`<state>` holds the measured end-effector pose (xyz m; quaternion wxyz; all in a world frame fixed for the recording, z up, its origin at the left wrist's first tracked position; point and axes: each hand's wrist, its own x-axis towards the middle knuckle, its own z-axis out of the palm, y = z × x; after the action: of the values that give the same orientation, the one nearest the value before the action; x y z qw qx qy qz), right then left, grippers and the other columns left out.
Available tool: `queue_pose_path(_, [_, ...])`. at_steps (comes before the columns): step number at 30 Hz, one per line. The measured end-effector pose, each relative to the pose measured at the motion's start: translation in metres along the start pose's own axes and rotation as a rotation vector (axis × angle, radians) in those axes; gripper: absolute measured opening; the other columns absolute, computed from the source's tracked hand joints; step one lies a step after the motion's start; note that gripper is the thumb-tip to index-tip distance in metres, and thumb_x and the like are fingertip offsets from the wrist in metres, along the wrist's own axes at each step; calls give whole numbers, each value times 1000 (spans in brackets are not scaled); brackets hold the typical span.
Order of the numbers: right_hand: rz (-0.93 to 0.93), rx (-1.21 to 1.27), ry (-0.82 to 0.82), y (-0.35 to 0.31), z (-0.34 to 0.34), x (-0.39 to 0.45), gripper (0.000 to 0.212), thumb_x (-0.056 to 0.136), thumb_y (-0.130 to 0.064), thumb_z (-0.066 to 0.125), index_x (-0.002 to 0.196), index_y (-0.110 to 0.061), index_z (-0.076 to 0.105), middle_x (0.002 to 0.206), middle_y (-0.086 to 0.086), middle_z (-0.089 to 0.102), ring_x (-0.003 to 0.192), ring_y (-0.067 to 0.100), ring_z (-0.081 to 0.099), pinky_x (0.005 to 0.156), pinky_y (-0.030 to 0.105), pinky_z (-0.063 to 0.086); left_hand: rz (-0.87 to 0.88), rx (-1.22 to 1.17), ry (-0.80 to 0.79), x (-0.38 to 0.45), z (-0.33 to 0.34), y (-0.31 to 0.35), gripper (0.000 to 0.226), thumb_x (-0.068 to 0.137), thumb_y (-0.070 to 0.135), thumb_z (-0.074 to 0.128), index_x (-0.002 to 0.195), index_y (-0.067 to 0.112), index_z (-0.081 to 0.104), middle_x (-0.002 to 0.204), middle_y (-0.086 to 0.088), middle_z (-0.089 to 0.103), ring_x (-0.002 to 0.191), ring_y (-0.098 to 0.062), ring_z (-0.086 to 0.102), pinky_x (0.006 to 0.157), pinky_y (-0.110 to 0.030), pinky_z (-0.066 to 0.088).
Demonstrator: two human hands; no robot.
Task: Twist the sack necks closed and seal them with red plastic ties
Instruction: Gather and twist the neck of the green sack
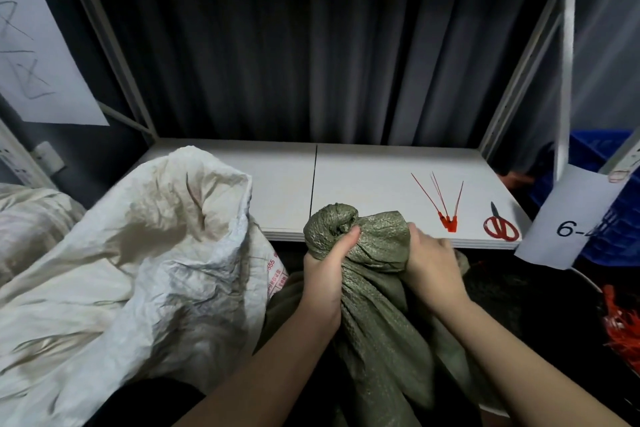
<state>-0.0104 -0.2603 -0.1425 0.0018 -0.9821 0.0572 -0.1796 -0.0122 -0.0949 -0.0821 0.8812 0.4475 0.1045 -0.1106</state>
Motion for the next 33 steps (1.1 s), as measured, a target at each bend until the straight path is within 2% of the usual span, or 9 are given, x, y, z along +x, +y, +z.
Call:
queue_pose_path(5, [-170, -83, 178, 13, -16, -10, 36, 77, -10, 38, 112, -18, 41, 87, 4, 56, 79, 29, 58, 73, 39, 35, 15, 2, 43, 2, -2, 4, 17, 78, 5, 73, 88, 16, 64, 85, 0, 75, 83, -16, 71, 75, -30, 57])
queue_pose_path(10, [-81, 499, -892, 15, -34, -17, 92, 79, -21, 64, 150, -20, 5, 155, 0, 22, 134, 25, 40, 111, 32, 32, 94, 134, -7, 3, -9, 7, 13, 81, 2, 68, 81, 15, 66, 74, 7, 73, 75, -9, 70, 58, -10, 52])
queue_pose_path(12, [38, 819, -1132, 26, -64, -10, 92, 70, -41, 66, 147, -22, 22, 155, -4, 23, 135, 13, 38, 114, 25, 26, 115, 210, -21, 4, -13, 7, 15, 81, 3, 69, 79, 17, 65, 70, 12, 71, 69, -1, 68, 54, -5, 47])
queue_pose_path(15, [301, 1322, -655, 26, -80, 0, 33, 88, -40, 46, 118, -31, 60, 125, -10, 60, 117, 4, 55, 100, 20, 38, 86, 308, -63, 11, -21, 5, 11, 79, 7, 71, 84, 16, 68, 82, 5, 73, 81, -11, 68, 65, -15, 49])
queue_pose_path(17, [294, 1234, -320, 13, -72, 7, 32, 100, -26, 37, 118, -25, 63, 124, -10, 61, 121, 6, 52, 103, 21, 37, 58, 365, -119, 12, -21, 3, 11, 78, 5, 71, 83, 15, 70, 80, 4, 74, 79, -12, 69, 67, -17, 50])
queue_pose_path(22, [206, 1431, -497, -27, -49, 6, 27, 98, -15, 43, 116, -8, 62, 114, 0, 67, 103, 10, 63, 91, 21, 46, 15, 388, -195, 11, -19, 1, 19, 75, 4, 72, 93, 10, 70, 88, -5, 74, 83, -19, 68, 79, -28, 54])
queue_pose_path(25, [293, 1457, -429, -28, -31, 6, 20, 95, -6, 48, 107, -1, 63, 99, 3, 69, 86, 7, 66, 82, 21, 49, 19, 376, -187, 15, -20, 1, 67, 53, 27, 83, 113, 5, 62, 102, -11, 72, 95, -24, 69, 88, -36, 54])
queue_pose_path(28, [368, 1502, -452, -28, -28, 6, 5, 87, -3, 60, 89, 1, 58, 70, -2, 64, 57, 3, 58, 60, 18, 45, 30, 349, -178, 14, -19, -1, 37, 68, 8, 78, 103, 2, 67, 95, -13, 73, 83, -21, 70, 71, -26, 55])
queue_pose_path(33, [364, 1276, -514, -26, -26, 4, 19, 90, 8, 51, 84, -6, 61, 76, 2, 62, 71, 11, 56, 62, 9, 44, 54, 304, -185, 12, -16, -1, 14, 78, -4, 67, 85, 7, 70, 83, -9, 73, 76, -19, 68, 73, -28, 55])
